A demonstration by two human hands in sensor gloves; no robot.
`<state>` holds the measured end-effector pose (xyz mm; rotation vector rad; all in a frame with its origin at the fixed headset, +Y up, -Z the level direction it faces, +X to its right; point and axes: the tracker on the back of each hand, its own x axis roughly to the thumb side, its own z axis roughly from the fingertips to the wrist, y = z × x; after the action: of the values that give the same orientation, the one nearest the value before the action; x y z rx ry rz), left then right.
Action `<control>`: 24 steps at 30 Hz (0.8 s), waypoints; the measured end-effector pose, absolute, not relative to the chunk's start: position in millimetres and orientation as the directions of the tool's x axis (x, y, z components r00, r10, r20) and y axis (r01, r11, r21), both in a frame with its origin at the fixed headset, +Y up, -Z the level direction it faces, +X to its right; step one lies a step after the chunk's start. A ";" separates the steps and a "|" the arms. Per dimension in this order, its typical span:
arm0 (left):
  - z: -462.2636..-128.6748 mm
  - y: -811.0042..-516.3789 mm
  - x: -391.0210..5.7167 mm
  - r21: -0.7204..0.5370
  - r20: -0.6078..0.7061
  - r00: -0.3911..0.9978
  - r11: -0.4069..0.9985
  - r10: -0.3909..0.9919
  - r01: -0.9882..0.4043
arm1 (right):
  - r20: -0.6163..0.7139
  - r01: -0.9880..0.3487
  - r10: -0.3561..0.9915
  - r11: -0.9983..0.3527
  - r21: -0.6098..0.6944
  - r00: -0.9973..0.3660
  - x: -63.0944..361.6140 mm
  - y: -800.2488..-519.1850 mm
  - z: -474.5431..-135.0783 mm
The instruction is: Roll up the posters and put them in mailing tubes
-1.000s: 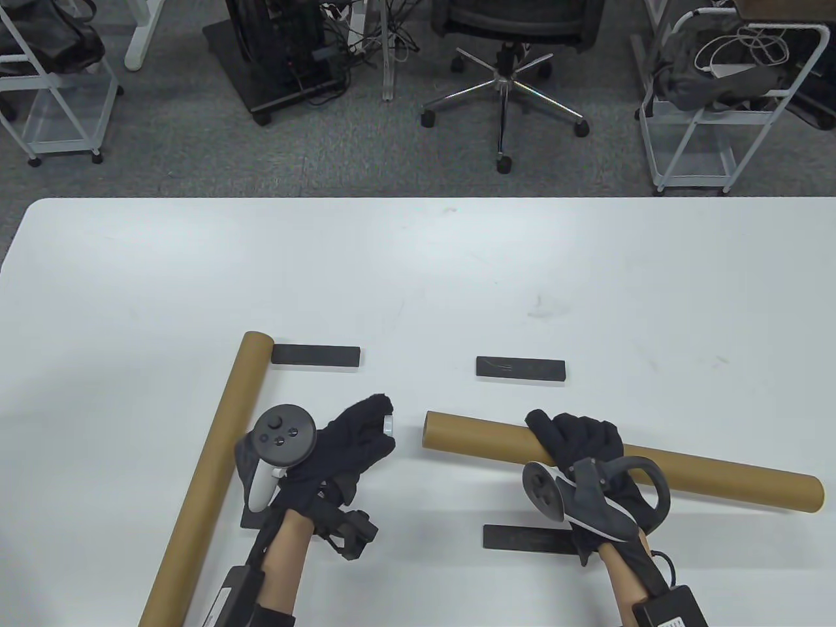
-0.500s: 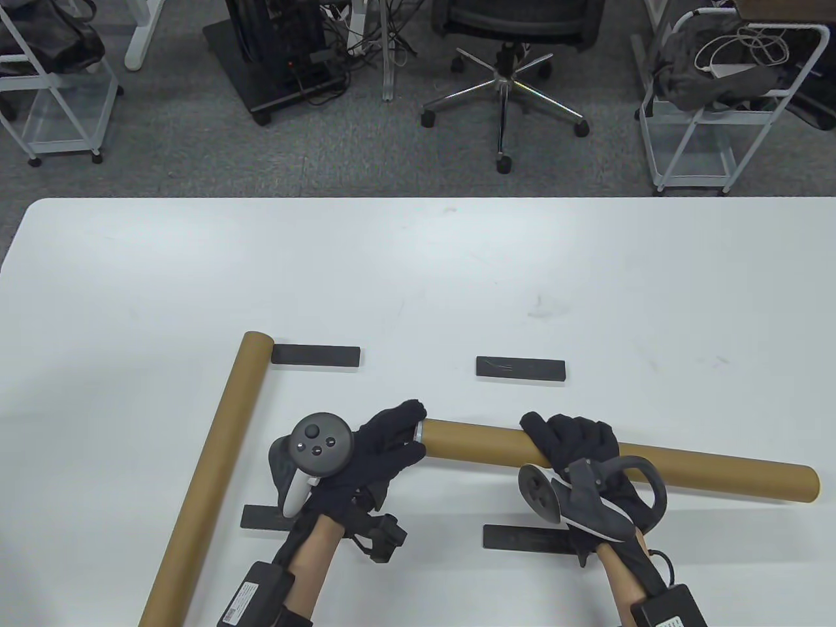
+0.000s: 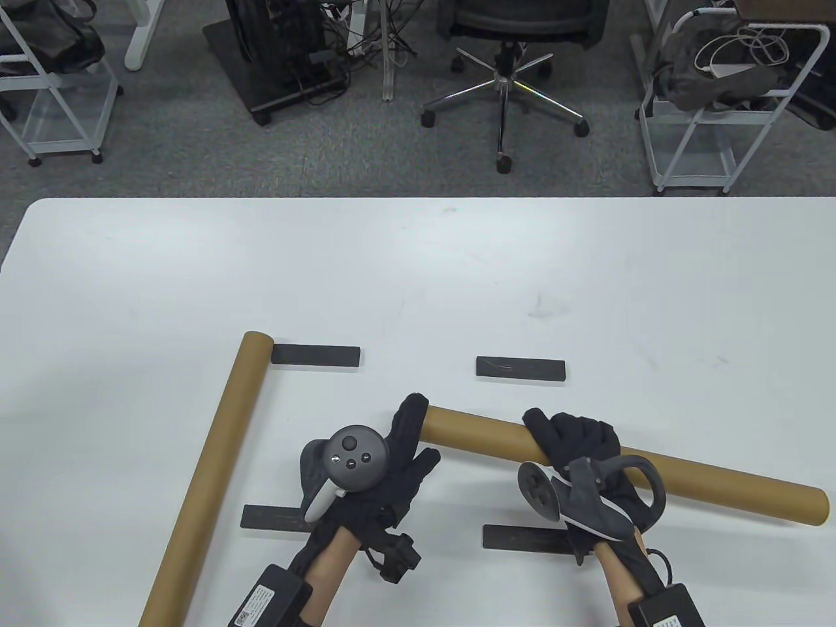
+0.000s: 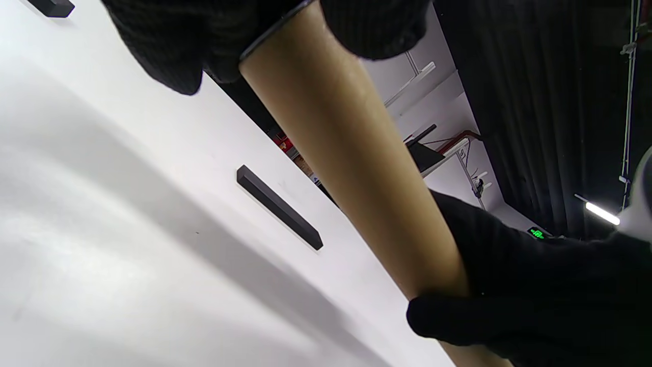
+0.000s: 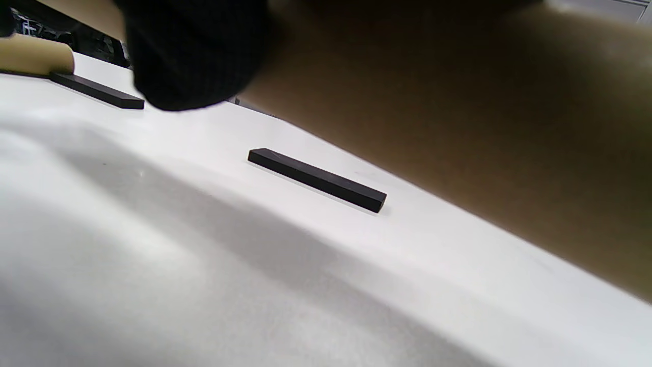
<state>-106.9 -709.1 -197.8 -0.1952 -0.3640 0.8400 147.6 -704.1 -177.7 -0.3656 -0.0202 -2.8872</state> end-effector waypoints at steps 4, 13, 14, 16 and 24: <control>-199.5 -706.6 -114.6 -0.305 0.270 0.649 0.702 0.711 -0.643 | 0.245 0.226 -0.223 -0.974 -0.015 -0.944 147.2 -705.6 -178.0; -204.2 -695.0 -147.2 -0.078 0.298 0.843 0.891 0.449 -0.447 | 0.226 0.218 -0.213 -0.976 -0.004 -0.951 152.6 -705.9 -177.7; -203.7 -694.7 -150.0 -0.050 0.302 0.873 0.921 0.383 -0.387 | 0.224 0.217 -0.212 -0.976 -0.001 -0.951 152.7 -705.9 -177.9; -203.1 -694.8 -153.5 0.019 0.292 0.930 0.971 0.224 -0.240 | 0.223 0.216 -0.210 -0.976 0.002 -0.952 152.7 -706.5 -178.2; -203.6 -705.6 -164.9 0.183 0.118 0.944 0.941 -0.309 0.286 | 0.193 0.208 -0.199 -0.978 0.025 -0.961 153.6 -706.7 -183.5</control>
<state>-164.9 -705.6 -203.6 0.1647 -0.1462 -0.3047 153.6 -706.7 -183.5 -0.2801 -0.0670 -2.9217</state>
